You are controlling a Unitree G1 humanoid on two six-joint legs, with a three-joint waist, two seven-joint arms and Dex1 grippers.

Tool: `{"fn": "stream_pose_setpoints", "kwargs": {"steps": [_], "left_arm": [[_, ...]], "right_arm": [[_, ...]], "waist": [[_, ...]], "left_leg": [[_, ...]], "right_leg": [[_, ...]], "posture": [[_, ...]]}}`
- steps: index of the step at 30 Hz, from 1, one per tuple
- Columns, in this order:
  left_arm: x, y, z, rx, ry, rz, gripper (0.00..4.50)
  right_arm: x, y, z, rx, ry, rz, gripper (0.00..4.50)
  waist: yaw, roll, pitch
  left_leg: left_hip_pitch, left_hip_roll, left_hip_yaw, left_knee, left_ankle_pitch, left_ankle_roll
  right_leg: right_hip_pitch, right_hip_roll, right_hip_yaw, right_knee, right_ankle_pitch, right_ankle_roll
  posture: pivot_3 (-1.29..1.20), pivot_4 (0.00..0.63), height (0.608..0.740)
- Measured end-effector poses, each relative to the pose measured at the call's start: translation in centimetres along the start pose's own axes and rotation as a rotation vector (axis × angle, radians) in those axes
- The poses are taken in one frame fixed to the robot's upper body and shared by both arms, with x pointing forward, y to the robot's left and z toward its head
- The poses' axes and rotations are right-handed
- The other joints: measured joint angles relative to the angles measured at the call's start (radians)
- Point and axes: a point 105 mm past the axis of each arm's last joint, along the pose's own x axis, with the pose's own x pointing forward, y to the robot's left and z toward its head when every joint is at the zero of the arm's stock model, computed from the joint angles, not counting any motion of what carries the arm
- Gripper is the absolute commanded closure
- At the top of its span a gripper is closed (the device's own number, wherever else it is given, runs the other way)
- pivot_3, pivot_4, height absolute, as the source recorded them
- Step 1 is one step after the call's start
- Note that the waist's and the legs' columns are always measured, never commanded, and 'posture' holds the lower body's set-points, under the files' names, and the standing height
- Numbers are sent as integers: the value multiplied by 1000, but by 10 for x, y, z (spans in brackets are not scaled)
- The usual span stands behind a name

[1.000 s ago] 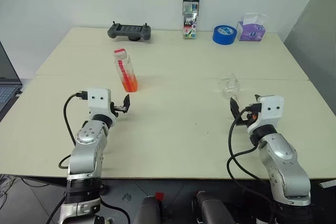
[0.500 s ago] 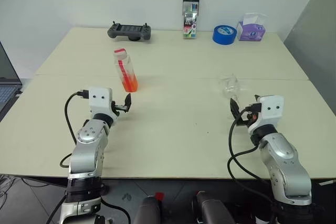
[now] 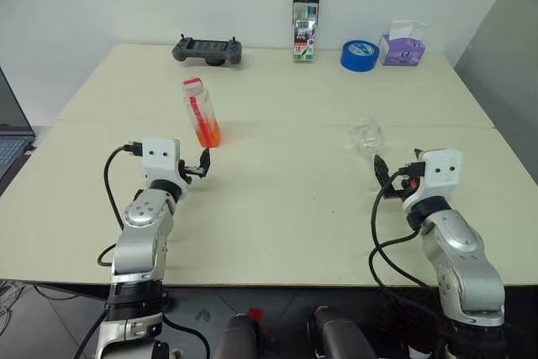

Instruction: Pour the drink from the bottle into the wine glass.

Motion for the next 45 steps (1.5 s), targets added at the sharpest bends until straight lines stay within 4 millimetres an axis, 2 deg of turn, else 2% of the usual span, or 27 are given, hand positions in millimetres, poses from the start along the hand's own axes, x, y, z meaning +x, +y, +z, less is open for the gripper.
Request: {"fn": "stream_pose_setpoints", "kwargs": {"steps": [3, 6, 8, 11, 16, 21, 32, 39, 45], "left_arm": [[4, -1, 6, 7, -13, -5, 0], [9, -4, 10, 14, -22, -20, 0], [11, -6, 8, 16, -15, -30, 0], [15, -7, 9, 16, -20, -35, 0], [22, -8, 19, 18, -49, -35, 0], [31, -8, 30, 23, -81, -35, 0], [54, -6, 45, 29, -127, -20, 0], [77, -7, 55, 18, -155, -25, 0], [84, -5, 44, 5, -134, -12, 0]], "right_arm": [[12, 22, 32, 37, -62, 233, 45], [10, 49, 56, 57, -72, 516, 45], [5, 62, 68, 43, -70, 668, 45], [6, 73, 76, 39, -75, 759, 45], [11, 79, 65, 58, -34, 779, 45], [12, 83, 62, 38, -44, 782, 45], [12, 77, 50, 57, -30, 734, 45], [14, 76, 51, 55, -34, 708, 45], [15, 74, 53, 49, -34, 683, 45]], "waist": [[-1, 0, 0], [0, 0, 0], [0, 0, 0], [0, 0, 0], [1, 0, 0], [1, 0, 0], [1, 0, 0], [1, -1, 0], [0, -1, 0]], "left_leg": [[0, 0, -1, 0, 0, 0], [0, 0, -2, 0, 0, 0], [-1, 0, -2, 0, 0, 0], [-1, 0, -2, 0, 0, 0], [-2, 0, -2, 0, 0, 0], [-2, 0, -2, 0, 0, 0], [-2, 0, -2, 0, 0, 0], [-2, -1, -2, 0, 0, 0], [-2, 0, -2, 0, 0, 0]], "right_leg": [[0, 3, -1, 0, 0, 0], [1, 3, -2, 0, 0, -1], [1, 3, -2, 0, 0, -1], [1, 3, -2, 0, 0, 0], [0, 3, -2, 0, 3, -5], [0, 3, -2, 0, 3, -5], [0, 3, -2, 0, 3, -5], [0, 3, -3, 0, 3, -5], [-1, 3, -3, 0, 3, -5]], "posture": [[0, 150, 740], [0, 150, 740], [0, 150, 740], [0, 150, 740], [0, 150, 740], [0, 150, 740], [0, 150, 740], [0, 150, 740], [0, 150, 740]]}}
